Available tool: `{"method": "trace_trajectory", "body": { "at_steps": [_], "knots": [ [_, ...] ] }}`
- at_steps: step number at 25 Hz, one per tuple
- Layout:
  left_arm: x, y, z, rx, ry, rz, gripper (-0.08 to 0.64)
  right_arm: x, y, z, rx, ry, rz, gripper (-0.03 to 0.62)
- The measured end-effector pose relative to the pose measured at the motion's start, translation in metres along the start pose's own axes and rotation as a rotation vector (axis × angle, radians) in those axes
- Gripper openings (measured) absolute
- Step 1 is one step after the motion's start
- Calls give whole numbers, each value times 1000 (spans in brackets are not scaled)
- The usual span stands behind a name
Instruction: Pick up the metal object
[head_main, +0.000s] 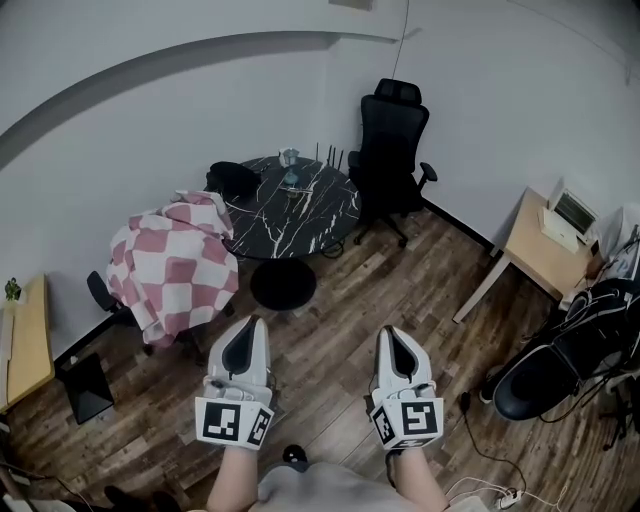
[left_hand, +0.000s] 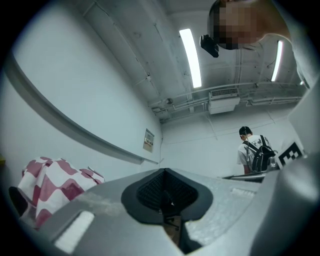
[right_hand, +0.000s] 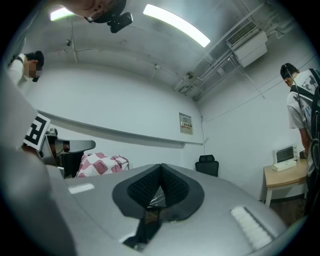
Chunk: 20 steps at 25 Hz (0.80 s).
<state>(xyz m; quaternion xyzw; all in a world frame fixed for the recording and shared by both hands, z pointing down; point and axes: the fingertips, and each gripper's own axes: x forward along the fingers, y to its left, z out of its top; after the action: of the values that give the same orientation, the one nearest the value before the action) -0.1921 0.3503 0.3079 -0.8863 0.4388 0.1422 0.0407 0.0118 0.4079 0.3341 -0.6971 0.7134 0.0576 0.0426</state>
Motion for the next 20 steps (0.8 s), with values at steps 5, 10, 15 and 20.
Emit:
{"method": "trace_trajectory", "body": {
  "at_steps": [5, 10, 15, 20],
  "knots": [
    [13, 24, 0, -5, -15, -16, 5, 22, 7, -2, 5, -12, -24, 2],
    [20, 39, -1, 2, -10, -44, 5, 36, 18, -5, 12, -15, -38, 2],
    [23, 57, -7, -12, -6, -38, 5, 44, 32, -14, 4, 3, -32, 2],
    [33, 58, -19, -35, 11, -63, 5, 50, 26, -23, 3, 28, -59, 2]
  ]
}}
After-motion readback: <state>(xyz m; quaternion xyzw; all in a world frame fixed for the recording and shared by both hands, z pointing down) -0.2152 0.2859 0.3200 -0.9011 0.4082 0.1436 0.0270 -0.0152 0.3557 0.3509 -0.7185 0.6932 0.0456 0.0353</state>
